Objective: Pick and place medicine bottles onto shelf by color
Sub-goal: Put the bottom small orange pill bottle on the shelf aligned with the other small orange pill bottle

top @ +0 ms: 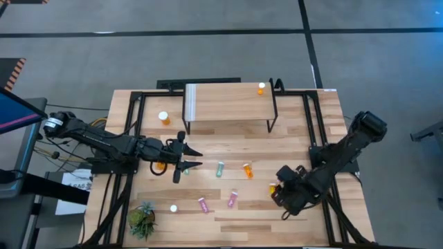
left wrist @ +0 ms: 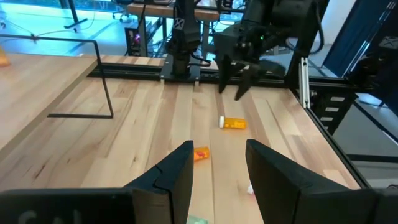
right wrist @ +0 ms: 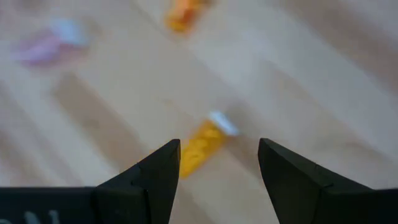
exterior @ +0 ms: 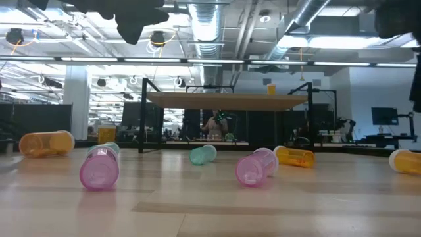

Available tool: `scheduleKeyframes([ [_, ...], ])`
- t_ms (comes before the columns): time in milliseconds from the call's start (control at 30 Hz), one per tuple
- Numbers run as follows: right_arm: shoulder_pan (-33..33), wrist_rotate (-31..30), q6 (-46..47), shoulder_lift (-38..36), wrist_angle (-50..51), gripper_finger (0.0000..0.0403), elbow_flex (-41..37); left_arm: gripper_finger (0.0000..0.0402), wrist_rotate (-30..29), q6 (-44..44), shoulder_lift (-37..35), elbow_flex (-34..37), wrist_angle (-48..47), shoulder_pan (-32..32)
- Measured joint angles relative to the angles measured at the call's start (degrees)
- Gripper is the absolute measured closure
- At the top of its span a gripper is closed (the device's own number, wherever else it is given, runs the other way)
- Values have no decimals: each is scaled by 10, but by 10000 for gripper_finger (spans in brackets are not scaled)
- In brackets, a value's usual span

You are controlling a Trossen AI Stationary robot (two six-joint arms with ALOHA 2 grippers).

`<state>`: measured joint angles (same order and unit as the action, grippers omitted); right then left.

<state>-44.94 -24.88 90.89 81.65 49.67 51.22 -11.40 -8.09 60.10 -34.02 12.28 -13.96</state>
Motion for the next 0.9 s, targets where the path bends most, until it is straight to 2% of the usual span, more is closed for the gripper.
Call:
scheduleKeyframes([
  [133,-18,-8,0,-56,-112,164,-79,265,-12,2,0,0,0,0],
  [300,-26,-7,58,-87,-136,164,-144,265,-25,1,0,0,1,0],
  [400,-26,-7,85,-83,-144,164,-151,265,-25,1,0,0,2,0],
  [633,-15,-4,78,-49,-228,164,-151,265,-30,0,0,0,4,0],
  [900,1,29,77,-10,-263,164,-151,265,-30,-6,0,0,4,0],
])
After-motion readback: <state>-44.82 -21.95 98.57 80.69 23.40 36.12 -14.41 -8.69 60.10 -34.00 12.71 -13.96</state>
